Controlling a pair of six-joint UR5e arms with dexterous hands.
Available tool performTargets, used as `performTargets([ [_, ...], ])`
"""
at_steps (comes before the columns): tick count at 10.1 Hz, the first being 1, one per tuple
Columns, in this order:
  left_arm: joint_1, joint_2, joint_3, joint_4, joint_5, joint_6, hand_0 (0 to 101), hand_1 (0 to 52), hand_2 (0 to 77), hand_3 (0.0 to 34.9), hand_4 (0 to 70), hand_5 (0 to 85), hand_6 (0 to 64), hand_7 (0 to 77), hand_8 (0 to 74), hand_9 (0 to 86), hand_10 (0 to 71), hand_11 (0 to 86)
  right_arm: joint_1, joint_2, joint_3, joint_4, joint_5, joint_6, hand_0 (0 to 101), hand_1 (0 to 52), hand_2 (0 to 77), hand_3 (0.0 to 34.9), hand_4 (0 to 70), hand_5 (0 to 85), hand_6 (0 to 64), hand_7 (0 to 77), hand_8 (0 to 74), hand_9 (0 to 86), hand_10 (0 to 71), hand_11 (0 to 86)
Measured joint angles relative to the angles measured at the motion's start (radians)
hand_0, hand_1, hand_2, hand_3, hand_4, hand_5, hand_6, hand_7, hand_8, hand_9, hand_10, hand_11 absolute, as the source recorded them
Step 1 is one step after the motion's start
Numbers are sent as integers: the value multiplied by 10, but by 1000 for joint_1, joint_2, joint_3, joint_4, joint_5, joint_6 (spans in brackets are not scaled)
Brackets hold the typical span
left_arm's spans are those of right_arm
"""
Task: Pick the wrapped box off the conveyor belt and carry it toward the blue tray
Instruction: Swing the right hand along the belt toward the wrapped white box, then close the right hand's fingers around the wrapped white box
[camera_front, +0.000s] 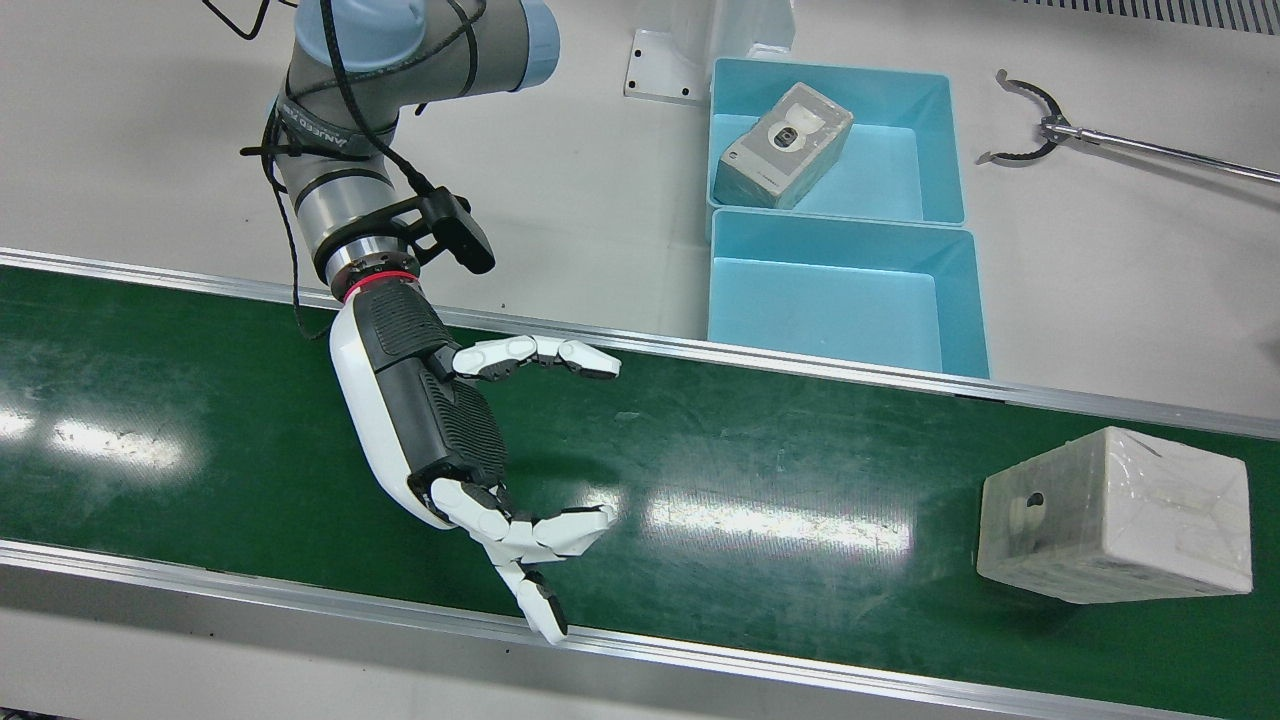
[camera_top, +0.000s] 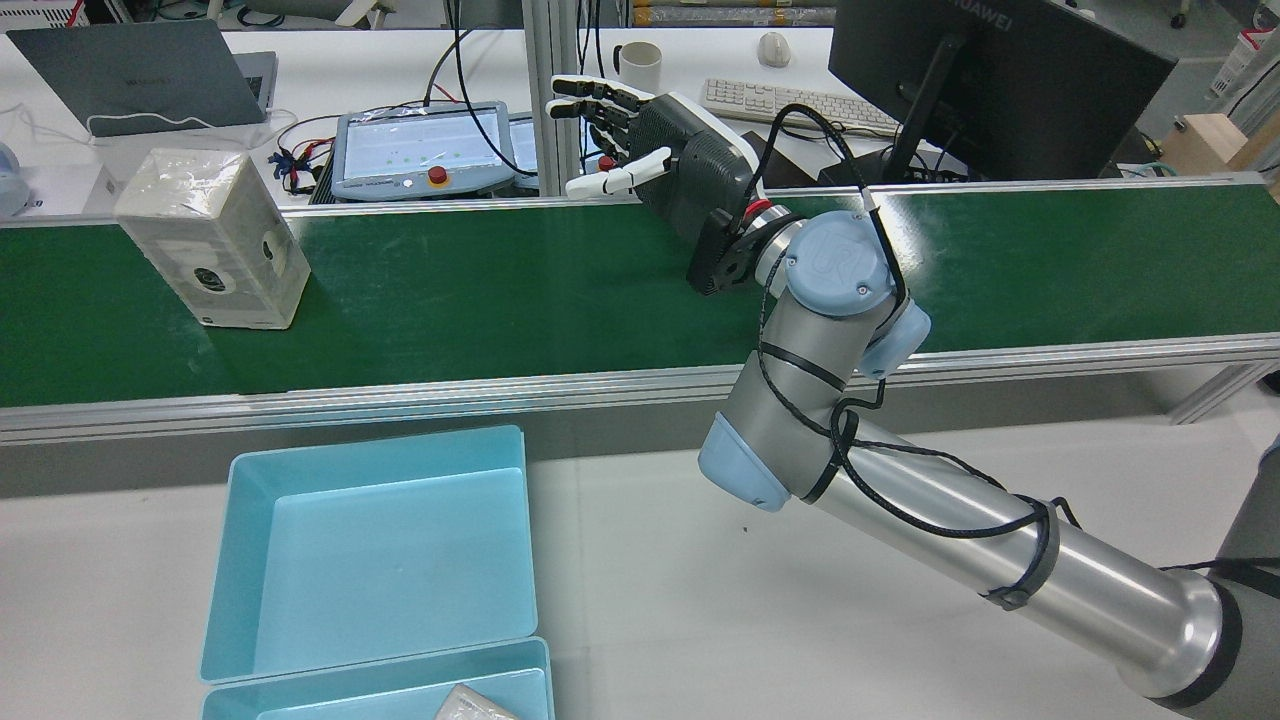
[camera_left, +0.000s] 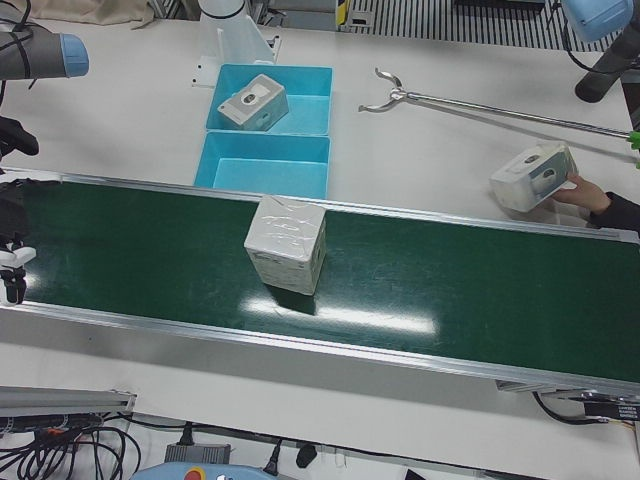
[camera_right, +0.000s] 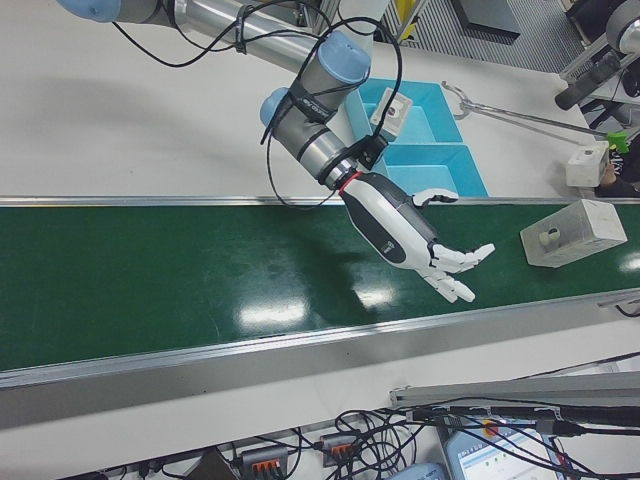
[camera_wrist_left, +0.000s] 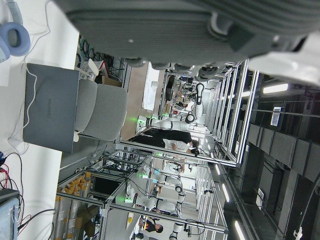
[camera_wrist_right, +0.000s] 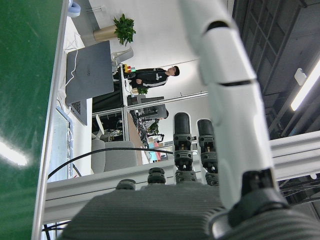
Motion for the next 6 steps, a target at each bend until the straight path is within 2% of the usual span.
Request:
performTargets([
  [1, 0, 0, 0, 0, 0, 0, 0, 0, 11, 0, 0, 11, 0, 5, 5, 0, 5, 0, -2, 12, -24, -2, 0, 0, 559, 158, 87, 41, 207, 207, 136, 295, 16, 65, 0, 16],
  [2, 0, 0, 0, 0, 0, 0, 0, 0, 11, 0, 0, 11, 0, 5, 5, 0, 5, 0, -5, 18, -26, -11, 0, 0, 485, 82, 82, 107, 191, 185, 82, 251, 16, 49, 0, 16],
  [3, 0, 0, 0, 0, 0, 0, 0, 0, 5, 0, 0, 5, 0, 5, 5, 0, 5, 0, -12, 20, -10, -26, 0, 0, 485, 82, 82, 107, 191, 185, 82, 251, 16, 49, 0, 16],
  [4, 0, 0, 0, 0, 0, 0, 0, 0, 5, 0, 0, 5, 0, 5, 5, 0, 5, 0, -24, 22, 13, -41, 0, 0, 479, 158, 49, 109, 191, 196, 93, 251, 16, 49, 0, 11],
  [5, 0, 0, 0, 0, 0, 0, 0, 0, 11, 0, 0, 11, 0, 5, 5, 0, 5, 0, -36, 26, 36, -55, 0, -1, 492, 131, 65, 112, 185, 185, 93, 251, 5, 44, 0, 11],
  [6, 0, 0, 0, 0, 0, 0, 0, 0, 11, 0, 0, 11, 0, 5, 5, 0, 5, 0, -49, 30, 50, -63, 0, -2, 501, 185, 109, 112, 180, 185, 93, 251, 5, 44, 0, 11],
])
